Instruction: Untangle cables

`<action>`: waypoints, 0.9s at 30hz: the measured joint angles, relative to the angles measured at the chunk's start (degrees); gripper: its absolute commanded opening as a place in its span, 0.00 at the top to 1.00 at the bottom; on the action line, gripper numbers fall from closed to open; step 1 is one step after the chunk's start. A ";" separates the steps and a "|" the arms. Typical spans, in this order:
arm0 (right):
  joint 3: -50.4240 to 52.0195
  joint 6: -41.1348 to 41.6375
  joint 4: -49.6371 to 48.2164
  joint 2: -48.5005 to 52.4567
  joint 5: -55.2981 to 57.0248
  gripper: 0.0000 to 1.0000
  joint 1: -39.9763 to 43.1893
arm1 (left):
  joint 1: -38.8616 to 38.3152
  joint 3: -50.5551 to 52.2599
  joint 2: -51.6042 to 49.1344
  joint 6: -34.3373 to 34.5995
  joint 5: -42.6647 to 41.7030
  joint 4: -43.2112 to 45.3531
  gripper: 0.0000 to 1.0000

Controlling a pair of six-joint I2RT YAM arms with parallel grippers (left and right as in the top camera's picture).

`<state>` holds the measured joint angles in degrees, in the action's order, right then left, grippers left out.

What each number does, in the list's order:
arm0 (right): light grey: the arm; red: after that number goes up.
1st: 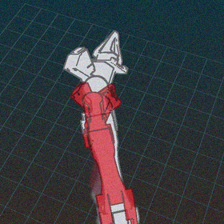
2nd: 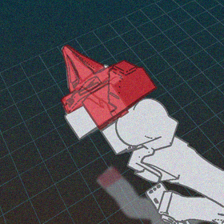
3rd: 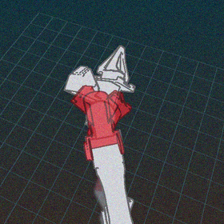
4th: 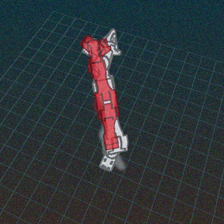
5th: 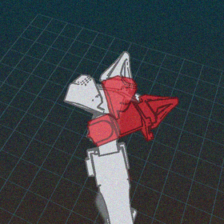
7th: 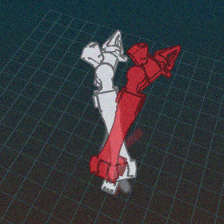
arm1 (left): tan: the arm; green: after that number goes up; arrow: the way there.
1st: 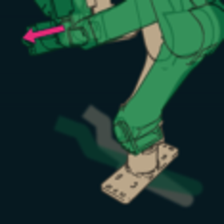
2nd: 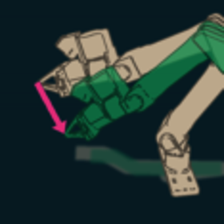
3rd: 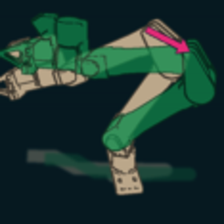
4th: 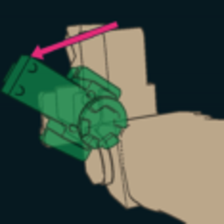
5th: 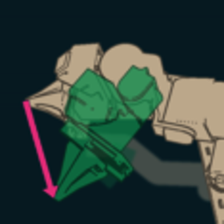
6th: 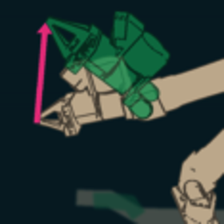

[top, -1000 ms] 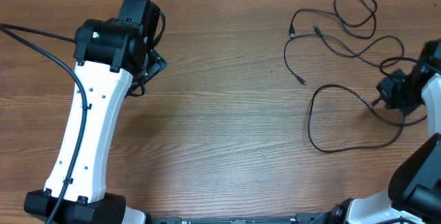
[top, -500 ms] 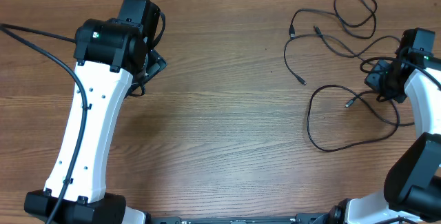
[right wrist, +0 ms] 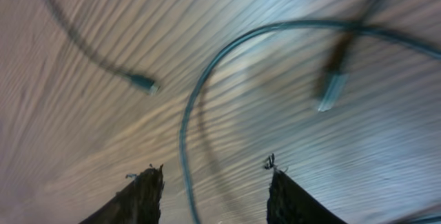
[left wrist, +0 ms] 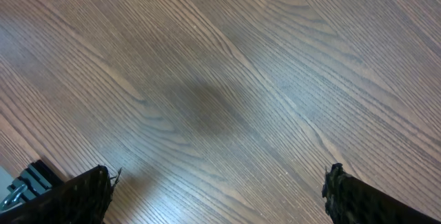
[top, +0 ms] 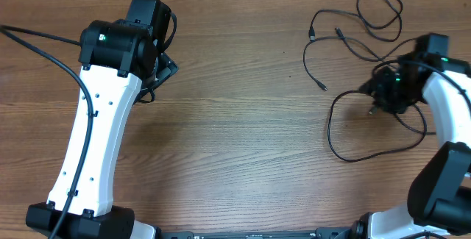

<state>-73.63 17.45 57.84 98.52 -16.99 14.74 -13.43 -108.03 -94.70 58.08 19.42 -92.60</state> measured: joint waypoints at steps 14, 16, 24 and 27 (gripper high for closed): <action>11.13 3.85 -7.54 0.00 5.79 0.71 -13.46 | 0.00 0.00 0.00 -0.24 0.00 -0.13 0.00; 11.19 4.26 -7.91 0.00 6.03 0.75 -14.45 | 0.00 0.00 0.00 -0.24 0.00 -0.15 0.00; 11.19 4.59 -9.90 0.00 6.54 0.93 -18.97 | 0.00 0.00 0.00 -0.26 0.00 -0.44 0.00; 11.19 4.85 -10.05 0.00 6.56 0.96 -19.45 | 0.00 0.00 0.00 -0.76 -0.02 -0.50 0.00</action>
<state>-62.43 22.31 47.79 98.52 -10.44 -4.71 -13.43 -108.03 -94.70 57.32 19.40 -93.10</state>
